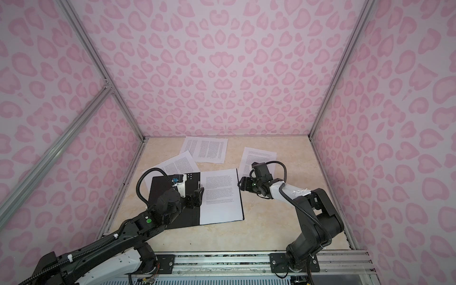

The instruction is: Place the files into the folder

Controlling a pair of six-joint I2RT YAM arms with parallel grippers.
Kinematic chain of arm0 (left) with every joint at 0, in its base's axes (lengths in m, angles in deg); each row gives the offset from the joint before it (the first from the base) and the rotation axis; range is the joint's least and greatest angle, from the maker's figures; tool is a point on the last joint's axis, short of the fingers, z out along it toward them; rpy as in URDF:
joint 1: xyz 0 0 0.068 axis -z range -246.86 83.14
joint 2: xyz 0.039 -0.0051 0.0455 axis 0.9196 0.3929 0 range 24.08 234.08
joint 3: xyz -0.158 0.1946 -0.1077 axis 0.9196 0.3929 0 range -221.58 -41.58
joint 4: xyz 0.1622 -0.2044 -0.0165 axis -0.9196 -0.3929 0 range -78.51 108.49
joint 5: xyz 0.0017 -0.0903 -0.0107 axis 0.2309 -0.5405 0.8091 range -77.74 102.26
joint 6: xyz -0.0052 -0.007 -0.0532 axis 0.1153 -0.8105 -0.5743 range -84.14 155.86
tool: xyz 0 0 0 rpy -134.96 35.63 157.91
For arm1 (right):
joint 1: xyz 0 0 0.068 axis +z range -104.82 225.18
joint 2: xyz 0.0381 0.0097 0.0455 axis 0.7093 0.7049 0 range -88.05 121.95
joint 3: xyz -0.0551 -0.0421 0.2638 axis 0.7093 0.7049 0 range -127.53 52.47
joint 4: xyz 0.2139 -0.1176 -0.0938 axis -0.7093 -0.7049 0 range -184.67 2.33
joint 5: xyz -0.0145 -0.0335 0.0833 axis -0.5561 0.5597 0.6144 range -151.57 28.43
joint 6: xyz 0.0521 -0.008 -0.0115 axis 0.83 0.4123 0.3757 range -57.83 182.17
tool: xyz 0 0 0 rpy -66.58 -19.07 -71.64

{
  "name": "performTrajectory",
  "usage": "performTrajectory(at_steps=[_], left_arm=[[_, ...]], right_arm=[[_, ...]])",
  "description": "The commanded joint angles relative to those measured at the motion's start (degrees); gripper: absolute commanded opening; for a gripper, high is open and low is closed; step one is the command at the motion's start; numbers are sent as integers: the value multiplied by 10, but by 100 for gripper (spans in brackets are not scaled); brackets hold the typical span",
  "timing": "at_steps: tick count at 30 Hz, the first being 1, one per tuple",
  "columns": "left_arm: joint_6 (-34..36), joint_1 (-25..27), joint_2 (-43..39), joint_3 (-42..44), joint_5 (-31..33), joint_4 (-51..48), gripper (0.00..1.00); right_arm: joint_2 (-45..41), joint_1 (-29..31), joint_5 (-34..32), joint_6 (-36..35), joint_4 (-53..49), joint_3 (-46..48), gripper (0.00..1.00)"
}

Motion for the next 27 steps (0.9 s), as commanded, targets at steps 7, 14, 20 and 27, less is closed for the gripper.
performTrajectory(at_steps=[7,14,20,27], left_arm=[[3,-1,5,-7,-17,5,97],[8,-1,24,-15,-54,7,98],[16,-1,52,-28,-122,15,99],[18,0,97,-46,-176,18,100]], right_arm=[[75,-34,-25,22,-28,-90,76],[167,-57,-24,9,-74,-195,77],[218,-89,-13,-3,-103,-277,81],[289,-86,17,-24,-181,-369,98]])
